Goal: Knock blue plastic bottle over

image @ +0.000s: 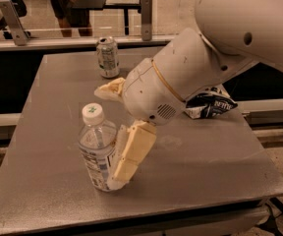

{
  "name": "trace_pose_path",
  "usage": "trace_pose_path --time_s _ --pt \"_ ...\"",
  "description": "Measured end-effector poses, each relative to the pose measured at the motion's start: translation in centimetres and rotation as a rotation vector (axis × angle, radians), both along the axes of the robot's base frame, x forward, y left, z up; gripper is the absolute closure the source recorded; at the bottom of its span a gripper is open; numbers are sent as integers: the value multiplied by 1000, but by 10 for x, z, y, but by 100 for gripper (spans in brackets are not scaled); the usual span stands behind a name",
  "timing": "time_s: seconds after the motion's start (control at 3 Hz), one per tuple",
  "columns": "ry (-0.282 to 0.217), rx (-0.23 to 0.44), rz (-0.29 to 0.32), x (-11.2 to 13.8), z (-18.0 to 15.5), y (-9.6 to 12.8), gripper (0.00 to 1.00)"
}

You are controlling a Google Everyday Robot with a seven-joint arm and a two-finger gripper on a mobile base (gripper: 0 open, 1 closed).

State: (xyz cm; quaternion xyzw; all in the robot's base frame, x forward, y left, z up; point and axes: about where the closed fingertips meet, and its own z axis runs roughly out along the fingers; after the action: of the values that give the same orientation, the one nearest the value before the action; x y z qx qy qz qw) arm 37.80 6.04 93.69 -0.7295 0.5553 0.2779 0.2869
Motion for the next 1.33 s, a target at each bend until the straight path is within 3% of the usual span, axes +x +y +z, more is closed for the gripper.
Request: trace_pose_path --time_s 0.33,1.33 --pt "6 7 17 -3 -4 7 0" --pt "13 -16 52 -1 0 9 65"
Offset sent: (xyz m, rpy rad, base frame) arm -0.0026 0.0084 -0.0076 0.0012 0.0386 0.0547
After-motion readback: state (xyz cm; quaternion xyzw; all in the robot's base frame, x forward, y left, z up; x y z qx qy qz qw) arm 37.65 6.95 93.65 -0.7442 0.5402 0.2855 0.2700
